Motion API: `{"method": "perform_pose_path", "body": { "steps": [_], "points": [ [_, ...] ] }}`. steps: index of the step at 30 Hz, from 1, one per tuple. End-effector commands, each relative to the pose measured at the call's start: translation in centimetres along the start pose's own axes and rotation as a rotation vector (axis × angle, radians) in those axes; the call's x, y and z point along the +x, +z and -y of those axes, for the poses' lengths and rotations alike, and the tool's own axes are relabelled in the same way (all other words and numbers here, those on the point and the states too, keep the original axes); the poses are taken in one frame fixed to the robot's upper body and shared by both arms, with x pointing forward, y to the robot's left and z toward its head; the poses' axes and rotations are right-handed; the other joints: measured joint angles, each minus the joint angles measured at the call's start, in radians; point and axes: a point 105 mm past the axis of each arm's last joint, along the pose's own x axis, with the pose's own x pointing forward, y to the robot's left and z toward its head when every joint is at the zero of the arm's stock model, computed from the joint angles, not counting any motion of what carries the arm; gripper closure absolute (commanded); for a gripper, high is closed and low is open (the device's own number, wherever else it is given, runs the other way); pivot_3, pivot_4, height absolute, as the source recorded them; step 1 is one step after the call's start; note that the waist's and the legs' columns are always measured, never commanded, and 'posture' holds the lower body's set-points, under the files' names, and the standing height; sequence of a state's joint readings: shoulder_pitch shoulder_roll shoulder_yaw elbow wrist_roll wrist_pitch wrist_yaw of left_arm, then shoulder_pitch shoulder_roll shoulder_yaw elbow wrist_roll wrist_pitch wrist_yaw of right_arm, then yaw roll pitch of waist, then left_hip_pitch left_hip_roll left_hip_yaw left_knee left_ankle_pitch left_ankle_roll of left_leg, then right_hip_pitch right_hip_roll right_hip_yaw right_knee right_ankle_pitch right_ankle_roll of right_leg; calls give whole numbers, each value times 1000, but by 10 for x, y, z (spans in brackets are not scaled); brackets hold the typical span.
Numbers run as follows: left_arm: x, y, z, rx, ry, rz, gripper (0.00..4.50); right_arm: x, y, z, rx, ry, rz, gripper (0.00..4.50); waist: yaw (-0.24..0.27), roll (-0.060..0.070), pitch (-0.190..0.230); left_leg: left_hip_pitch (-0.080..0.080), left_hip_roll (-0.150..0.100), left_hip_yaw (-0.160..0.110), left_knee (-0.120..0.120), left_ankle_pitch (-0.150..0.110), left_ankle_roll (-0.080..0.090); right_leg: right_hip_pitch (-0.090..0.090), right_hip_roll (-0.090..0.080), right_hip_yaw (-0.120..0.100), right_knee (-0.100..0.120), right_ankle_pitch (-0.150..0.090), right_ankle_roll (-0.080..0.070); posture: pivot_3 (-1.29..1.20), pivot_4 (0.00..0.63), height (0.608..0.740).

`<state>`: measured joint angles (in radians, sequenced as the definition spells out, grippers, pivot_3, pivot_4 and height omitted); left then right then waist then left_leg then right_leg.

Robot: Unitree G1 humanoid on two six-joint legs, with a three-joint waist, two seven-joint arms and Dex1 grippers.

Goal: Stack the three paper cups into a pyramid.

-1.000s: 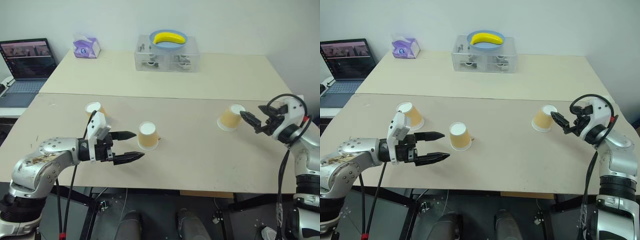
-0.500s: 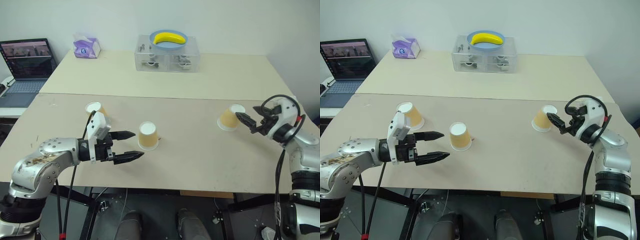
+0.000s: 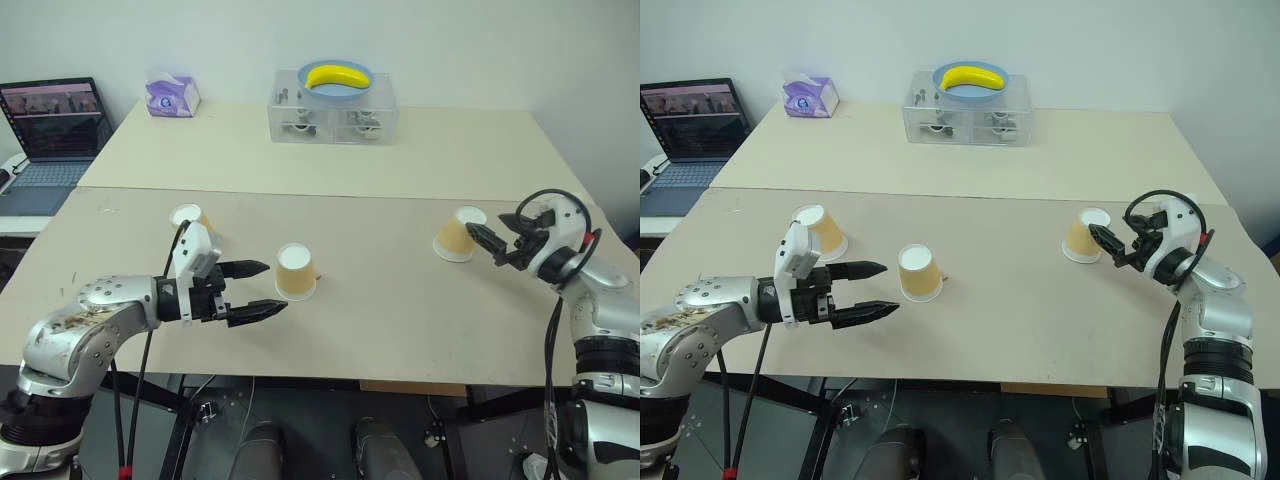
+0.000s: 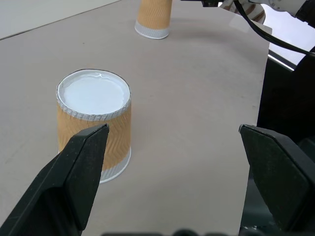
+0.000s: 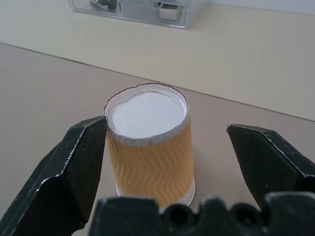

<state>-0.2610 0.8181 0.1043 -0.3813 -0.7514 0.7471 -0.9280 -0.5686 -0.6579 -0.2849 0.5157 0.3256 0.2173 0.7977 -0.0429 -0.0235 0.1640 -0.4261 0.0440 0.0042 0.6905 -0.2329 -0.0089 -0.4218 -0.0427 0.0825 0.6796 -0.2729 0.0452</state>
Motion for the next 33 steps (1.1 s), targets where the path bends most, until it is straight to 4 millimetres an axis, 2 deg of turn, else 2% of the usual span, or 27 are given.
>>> {"method": "perform_pose_path", "body": {
  "steps": [1, 9, 22, 28, 33],
  "points": [
    [-4, 8, 3, 16, 2, 31, 0, 2, 20, 0, -17, 10, 75, 31, 1, 0, 0, 0, 0, 0, 0, 0, 0, 0, 0, 0, 0, 0, 0, 0, 150, 694],
    [-4, 5, 6, 1, -6, 25, 0, 1, 25, 5, -10, -6, 96, 31, 1, 0, 0, 0, 0, 0, 0, 0, 0, 0, 0, 0, 0, 0, 0, 0, 150, 694],
    [-5, 9, 1, 11, -1, 28, 0, 0, 20, 1, 9, 15, 90, 31, 1, 0, 0, 0, 0, 0, 0, 0, 0, 0, 0, 0, 0, 0, 0, 0, 150, 694],
    [-4, 4, 3, 0, -3, 22, 0, -2, 40, -10, 91, 87, 189, 31, 0, 0, 0, 0, 0, 0, 0, 0, 0, 0, 0, 0, 0, 0, 0, 0, 150, 694],
    [-4, 4, 2, -2, 0, 22, 0, -1, 37, -10, 66, 83, 163, 31, 2, 0, 0, 0, 0, 0, 0, 0, 0, 0, 0, 0, 0, 0, 0, 0, 150, 694]
  ]
}}
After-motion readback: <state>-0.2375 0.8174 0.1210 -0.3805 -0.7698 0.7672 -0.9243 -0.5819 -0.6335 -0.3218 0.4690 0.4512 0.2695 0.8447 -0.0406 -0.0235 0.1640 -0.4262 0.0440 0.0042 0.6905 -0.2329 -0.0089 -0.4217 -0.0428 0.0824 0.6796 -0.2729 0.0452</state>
